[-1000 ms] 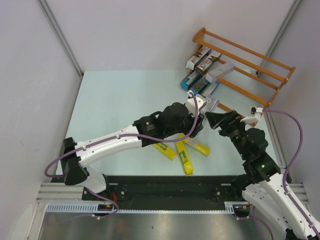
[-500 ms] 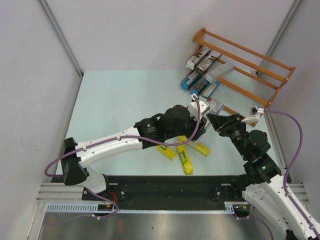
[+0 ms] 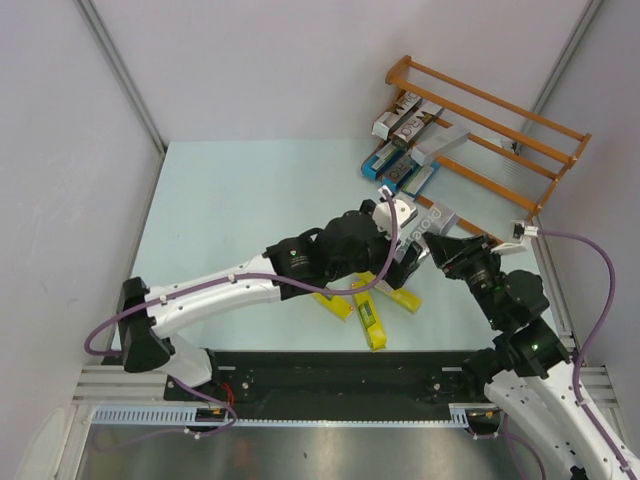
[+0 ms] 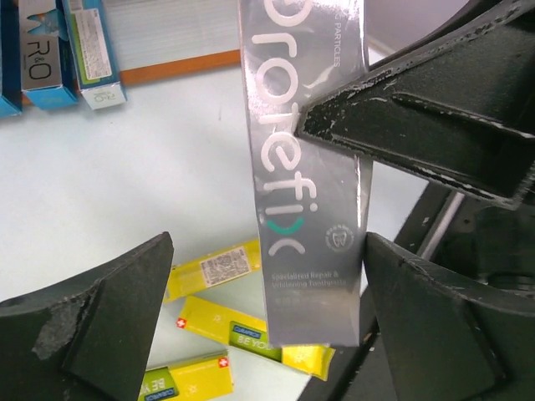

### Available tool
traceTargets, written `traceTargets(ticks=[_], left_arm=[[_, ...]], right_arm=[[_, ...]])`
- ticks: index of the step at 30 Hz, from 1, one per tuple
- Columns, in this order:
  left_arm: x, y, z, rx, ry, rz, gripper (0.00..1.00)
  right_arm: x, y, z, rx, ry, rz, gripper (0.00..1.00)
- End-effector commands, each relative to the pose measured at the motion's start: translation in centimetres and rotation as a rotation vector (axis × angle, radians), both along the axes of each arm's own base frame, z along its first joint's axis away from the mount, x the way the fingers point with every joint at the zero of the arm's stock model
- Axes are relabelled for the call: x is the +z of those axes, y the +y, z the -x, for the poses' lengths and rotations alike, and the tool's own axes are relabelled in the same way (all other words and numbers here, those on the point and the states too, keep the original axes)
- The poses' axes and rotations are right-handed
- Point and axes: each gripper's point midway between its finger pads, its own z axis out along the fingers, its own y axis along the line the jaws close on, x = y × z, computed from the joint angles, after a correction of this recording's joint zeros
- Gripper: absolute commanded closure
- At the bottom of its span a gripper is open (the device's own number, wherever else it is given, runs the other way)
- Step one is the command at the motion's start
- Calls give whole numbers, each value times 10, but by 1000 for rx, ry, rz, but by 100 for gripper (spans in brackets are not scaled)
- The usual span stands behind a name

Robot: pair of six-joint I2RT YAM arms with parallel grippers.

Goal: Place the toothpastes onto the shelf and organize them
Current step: Pick up the toothpaste from the center of the board.

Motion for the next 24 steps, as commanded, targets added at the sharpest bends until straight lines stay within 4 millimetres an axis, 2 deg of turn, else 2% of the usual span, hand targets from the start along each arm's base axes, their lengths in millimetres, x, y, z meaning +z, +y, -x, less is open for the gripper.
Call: traceTargets(ticks=[1,3,4,5,6,7,8,9,10,12,13,15,16,17,18,20,24], left_arm=[[70,10,4,-11,-7,222,0],[69,10,4,-35,63,275,0],[76,8,4,-50,82,325,0],[69,5,17,-131,143,345,0],[70,7,13,-128,211,396,0],[80,6,13,-157,226,462,0],[88,6,26,-247,265,511,0],[74,9,22,-237,358,546,0],[86,8,24,-287,358,613,0],[71,9,27,-334,471,641,0],[78,8,28,-373,457,684,0],[61,4,36,-428,543,687,0],[68,2,39,-471,522,728,0],[60,2,43,-478,576,740,0],[63,1,46,-521,560,776,0],[54,1,54,-547,607,801,0],[58,1,73,-635,563,854,0]], right_arm=[[22,-17,5,-69,-71,-38,72],[29,-21,11,-71,-103,-37,71],[31,-22,13,-72,-114,-42,71],[34,-25,15,-82,-125,-48,71],[39,-29,20,-85,-144,-60,71],[41,-31,22,-91,-153,-66,71],[42,-35,24,-104,-160,-69,71],[43,-38,27,-112,-167,-74,71],[49,-43,33,-121,-192,-87,71],[50,-51,37,-149,-203,-96,71],[55,-55,44,-155,-231,-111,72],[60,-61,50,-166,-258,-126,72],[65,-66,57,-175,-287,-141,72],[68,-68,61,-176,-302,-148,71],[70,-71,63,-182,-310,-154,72],[70,-71,63,-181,-309,-144,72],[71,-71,64,-180,-309,-152,71]])
